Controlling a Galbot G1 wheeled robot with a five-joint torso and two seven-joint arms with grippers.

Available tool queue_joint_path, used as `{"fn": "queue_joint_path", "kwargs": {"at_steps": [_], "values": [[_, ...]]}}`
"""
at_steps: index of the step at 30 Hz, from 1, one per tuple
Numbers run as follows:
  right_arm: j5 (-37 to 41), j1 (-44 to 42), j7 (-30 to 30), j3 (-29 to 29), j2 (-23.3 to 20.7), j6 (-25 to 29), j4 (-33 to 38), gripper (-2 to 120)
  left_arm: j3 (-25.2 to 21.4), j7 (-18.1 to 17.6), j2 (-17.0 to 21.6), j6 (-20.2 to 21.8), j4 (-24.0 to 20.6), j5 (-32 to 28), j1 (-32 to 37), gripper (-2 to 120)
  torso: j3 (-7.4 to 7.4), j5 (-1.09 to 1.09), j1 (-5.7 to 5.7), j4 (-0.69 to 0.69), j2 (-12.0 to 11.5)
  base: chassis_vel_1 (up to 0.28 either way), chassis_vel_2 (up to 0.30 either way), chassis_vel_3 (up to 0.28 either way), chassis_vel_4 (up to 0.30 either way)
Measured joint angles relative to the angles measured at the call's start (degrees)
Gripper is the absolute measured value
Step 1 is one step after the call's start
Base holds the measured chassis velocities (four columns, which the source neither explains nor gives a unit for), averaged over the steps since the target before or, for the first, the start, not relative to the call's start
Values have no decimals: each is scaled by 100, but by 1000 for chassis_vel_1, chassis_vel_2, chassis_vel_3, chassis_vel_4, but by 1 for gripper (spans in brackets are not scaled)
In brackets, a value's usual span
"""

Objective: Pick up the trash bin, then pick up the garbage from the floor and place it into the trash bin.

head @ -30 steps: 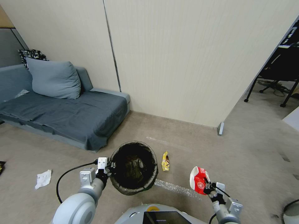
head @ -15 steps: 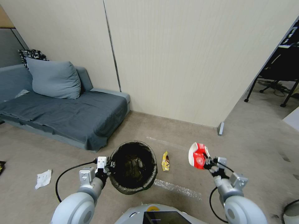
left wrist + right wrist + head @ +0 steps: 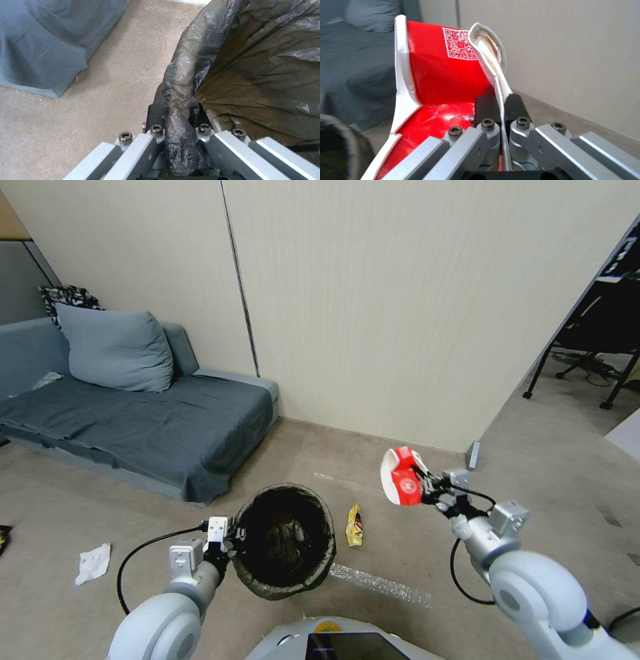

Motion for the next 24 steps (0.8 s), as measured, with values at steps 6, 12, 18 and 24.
{"fn": "queue_joint_path", "kwargs": {"at_steps": [6, 12, 18, 24], "values": [[237, 637, -164, -694, -430, 5, -43, 0, 2, -2, 54, 2, 0, 3, -13, 2, 0, -2, 0, 0, 0, 0, 0, 0, 0], [319, 1742, -153, -1957, -602, -5, -96, 0, 24, 0, 44, 4, 0, 26, -62, 2, 0, -1, 0, 0, 0, 0, 0, 0, 0], [344, 2425, -35, -2948, -496, -74, -186, 0, 35, 21, 32, 4, 0, 91, -74, 2, 0, -1, 0, 0, 0, 0, 0, 0, 0], [348, 2883, 40, -3683, -405, -116, -243, 0, 58, 52, 1, 4, 0, 144, -82, 2, 0, -1, 0, 0, 0, 0, 0, 0, 0]]}}
